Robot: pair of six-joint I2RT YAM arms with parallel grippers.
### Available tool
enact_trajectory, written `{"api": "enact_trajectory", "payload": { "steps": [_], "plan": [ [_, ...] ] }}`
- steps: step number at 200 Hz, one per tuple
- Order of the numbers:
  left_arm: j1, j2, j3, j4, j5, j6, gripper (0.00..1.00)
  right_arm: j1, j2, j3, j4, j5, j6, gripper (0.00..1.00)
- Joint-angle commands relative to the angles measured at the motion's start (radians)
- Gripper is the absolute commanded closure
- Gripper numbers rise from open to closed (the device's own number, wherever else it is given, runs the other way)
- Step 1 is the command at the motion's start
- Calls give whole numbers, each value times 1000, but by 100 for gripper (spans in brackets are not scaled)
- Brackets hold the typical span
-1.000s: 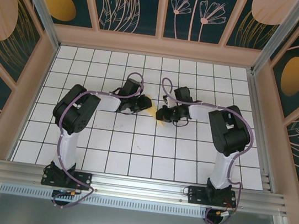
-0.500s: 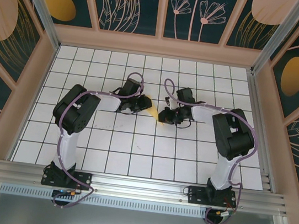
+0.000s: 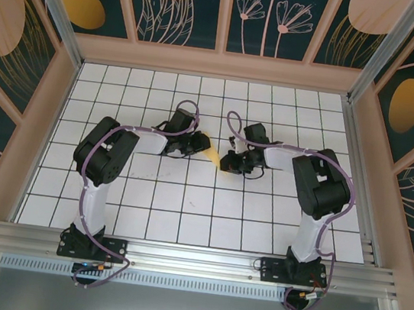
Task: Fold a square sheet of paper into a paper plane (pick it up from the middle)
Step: Fold the wing for the fifth time at the center of the table.
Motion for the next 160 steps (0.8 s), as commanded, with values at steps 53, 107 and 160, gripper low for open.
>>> {"api": "enact_trajectory", "payload": {
  "steps": [53,107,160],
  "plan": [
    [11,54,-4,-93,-106,37,77,5,-67,-22,-45,-21,-22,92],
    [11,54,-3,-96,-107,39,77,4,-48,-45,-45,9,-21,92],
    [12,55,-3,-97,-109,40,77,-16,-29,-82,-45,41,-10,93]
  ]
}}
